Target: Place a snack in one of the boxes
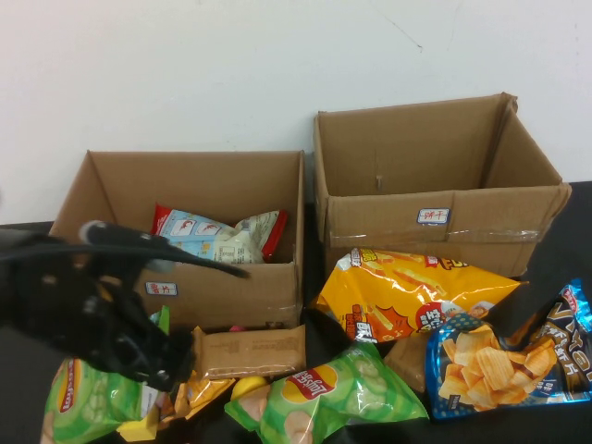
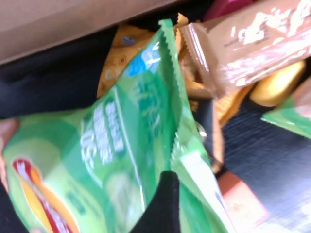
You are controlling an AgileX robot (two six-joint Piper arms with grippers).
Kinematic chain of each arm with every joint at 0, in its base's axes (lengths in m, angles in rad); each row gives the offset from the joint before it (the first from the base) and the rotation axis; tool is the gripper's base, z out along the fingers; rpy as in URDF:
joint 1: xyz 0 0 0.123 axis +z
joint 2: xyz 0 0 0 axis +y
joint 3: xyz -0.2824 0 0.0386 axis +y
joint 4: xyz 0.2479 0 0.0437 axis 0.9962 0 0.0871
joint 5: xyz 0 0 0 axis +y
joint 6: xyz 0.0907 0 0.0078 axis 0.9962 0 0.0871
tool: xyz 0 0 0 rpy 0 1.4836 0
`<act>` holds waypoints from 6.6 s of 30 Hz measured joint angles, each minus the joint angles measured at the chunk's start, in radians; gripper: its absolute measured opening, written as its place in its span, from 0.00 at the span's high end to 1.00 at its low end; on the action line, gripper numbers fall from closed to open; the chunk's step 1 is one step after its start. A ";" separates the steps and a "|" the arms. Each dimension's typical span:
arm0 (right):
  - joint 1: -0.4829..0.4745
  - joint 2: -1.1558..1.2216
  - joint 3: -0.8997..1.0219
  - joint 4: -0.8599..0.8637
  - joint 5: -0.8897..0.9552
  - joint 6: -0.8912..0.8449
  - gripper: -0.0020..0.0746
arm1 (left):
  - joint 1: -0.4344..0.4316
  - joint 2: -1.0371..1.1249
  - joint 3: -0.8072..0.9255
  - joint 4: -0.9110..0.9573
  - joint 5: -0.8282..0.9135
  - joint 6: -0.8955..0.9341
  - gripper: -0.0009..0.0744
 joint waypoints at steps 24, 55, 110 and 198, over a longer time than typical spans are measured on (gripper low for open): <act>0.000 0.000 0.000 0.000 0.000 0.000 0.98 | -0.084 0.434 -0.267 0.475 0.085 -0.451 0.26; 0.000 0.000 0.000 0.000 0.000 0.015 0.98 | -0.109 -0.139 -0.450 0.487 0.024 -0.279 0.98; 0.000 0.000 0.000 0.000 0.000 0.019 0.98 | 0.016 0.026 0.199 -0.138 -0.286 0.074 0.17; 0.000 0.000 0.000 0.000 0.000 0.019 0.97 | 0.017 -0.555 0.112 -0.167 -0.297 0.194 0.99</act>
